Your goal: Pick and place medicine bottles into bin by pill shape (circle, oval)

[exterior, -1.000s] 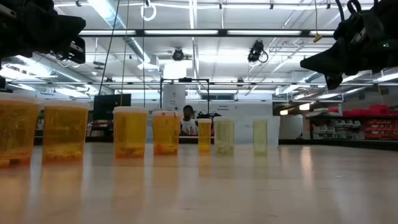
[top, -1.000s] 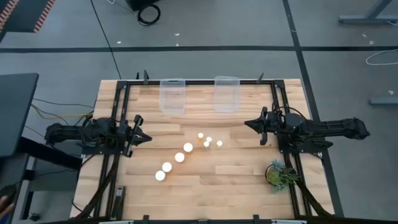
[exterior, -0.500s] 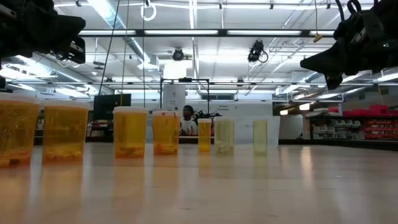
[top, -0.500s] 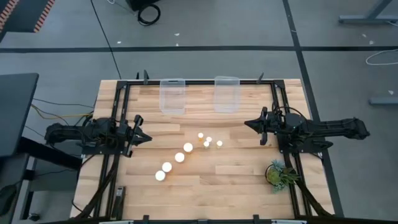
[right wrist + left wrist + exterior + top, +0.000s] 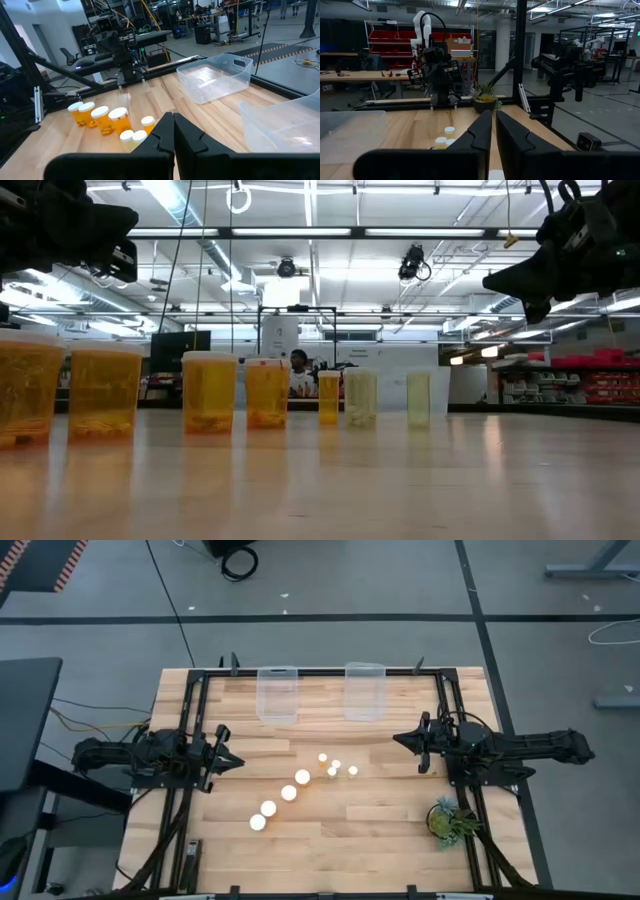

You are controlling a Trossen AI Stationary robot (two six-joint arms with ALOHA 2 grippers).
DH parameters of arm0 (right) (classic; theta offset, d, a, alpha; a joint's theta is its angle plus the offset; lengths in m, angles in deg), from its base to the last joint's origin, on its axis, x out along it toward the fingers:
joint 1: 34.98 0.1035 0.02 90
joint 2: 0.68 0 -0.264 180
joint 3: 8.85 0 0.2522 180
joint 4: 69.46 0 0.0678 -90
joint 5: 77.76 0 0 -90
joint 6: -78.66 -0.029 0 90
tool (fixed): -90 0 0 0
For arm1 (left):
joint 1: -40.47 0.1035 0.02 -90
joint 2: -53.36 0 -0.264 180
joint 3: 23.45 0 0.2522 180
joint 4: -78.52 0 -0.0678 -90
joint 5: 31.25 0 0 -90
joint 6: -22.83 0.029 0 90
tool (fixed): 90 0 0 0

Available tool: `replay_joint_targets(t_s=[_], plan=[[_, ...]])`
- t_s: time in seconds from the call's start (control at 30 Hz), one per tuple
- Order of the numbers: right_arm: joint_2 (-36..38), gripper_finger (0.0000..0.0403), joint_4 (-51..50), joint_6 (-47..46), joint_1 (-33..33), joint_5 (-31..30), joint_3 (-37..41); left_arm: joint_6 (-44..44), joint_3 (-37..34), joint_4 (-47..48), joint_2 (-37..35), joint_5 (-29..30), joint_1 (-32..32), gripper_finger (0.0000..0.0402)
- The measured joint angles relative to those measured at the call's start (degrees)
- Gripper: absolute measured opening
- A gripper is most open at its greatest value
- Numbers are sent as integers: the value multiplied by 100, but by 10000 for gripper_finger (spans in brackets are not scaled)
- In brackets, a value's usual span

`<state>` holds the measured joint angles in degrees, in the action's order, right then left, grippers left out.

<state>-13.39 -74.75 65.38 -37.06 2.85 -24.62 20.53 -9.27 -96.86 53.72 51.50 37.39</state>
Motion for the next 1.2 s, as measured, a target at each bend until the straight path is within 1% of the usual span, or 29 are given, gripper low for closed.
replay_joint_targets(t_s=[0.23, 0.57, 0.87, 1.2], plan=[[1, 7, 2, 0, 1, 1, 2, 0, 0, 2, 1, 0, -1, 25], [2, 7, 2, 0, 2, 0, 2, 2, 0, 0, 0, 0, -1, 35], [2, 7, 2, 0, 1, 0, 2, -1, 0, 2, 1, 0, 0, 26], [0, 7, 1, 0, 1, 2, 0, 0, -1, 1, 1, 0, 0, 35]])
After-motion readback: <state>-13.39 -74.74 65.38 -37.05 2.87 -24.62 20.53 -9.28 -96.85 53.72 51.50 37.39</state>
